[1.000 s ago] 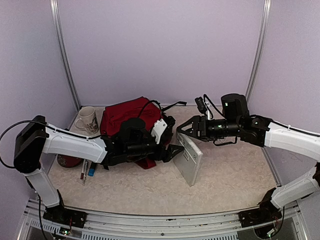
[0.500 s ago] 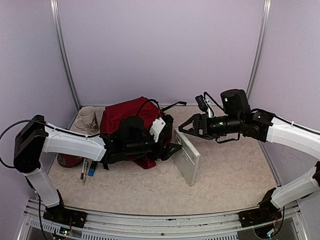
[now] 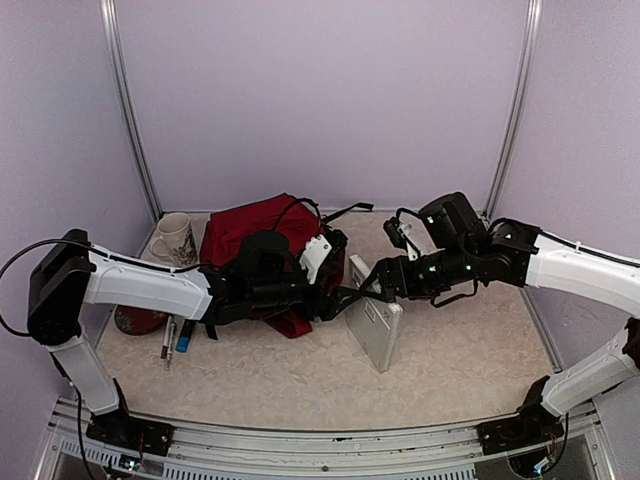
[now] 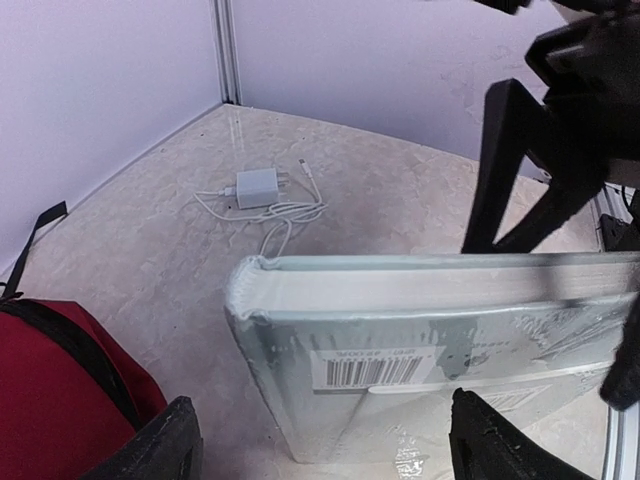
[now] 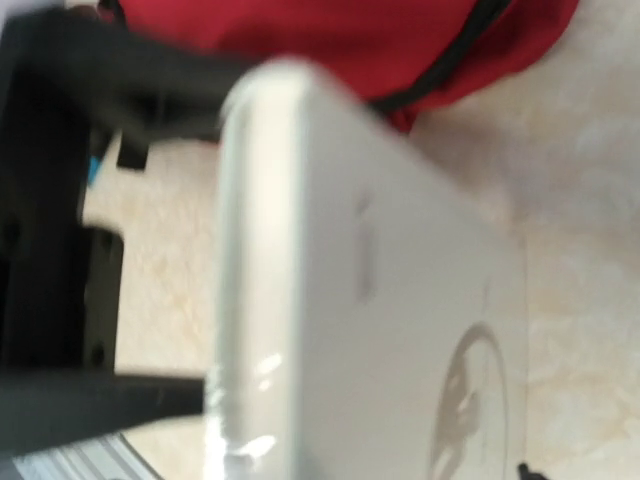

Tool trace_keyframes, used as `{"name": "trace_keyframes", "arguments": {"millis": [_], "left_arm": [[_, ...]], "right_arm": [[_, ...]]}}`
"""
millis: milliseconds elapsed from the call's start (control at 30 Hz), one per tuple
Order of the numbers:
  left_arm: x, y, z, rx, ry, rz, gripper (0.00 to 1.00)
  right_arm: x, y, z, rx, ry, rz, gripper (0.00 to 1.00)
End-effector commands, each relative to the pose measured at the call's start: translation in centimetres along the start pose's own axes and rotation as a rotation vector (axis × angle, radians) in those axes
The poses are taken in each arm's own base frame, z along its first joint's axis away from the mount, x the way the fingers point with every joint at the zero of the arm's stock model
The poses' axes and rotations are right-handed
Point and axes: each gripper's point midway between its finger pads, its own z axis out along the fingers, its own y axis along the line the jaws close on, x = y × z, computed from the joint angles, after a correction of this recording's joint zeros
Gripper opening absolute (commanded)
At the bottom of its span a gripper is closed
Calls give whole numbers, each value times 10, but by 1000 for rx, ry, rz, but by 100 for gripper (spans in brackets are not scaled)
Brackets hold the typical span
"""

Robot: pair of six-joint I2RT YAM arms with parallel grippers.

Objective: Pack the student bag
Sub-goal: Pick up the book from the center of the board.

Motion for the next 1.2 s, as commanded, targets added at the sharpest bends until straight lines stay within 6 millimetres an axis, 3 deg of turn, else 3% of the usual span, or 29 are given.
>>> {"name": "trace_keyframes", "arguments": {"millis": [0, 67, 233, 367, 467, 600, 767, 967, 1167], "left_arm": [[-13, 9, -2, -12, -15, 2, 83], [-12, 11, 0, -20, -2, -4, 83], [-15, 19, -9, -65, 16, -7, 83], [-13, 35, -24, -143, 81, -7, 83], [-10, 44, -40, -188, 127, -10, 83], [-2, 43, -57, -189, 194, 4, 85], [18, 50, -73, -225, 340, 79, 83], [43, 74, -90, -368, 548, 272, 85], [86, 67, -82, -373, 759, 610, 90]], "right_arm": [[-1, 9, -3, 34, -8, -57, 80], [-1, 6, -1, 79, -2, -66, 78], [8, -29, 11, 317, 80, -88, 73], [10, -19, 18, 360, 109, -152, 69], [8, -21, 19, 410, 111, -169, 56], [5, -19, 14, 414, 105, -181, 27], [5, -20, 3, 423, 98, -188, 0], [0, -32, -23, 448, 53, -172, 0], [-13, -48, -38, 235, -61, -51, 0]]}}
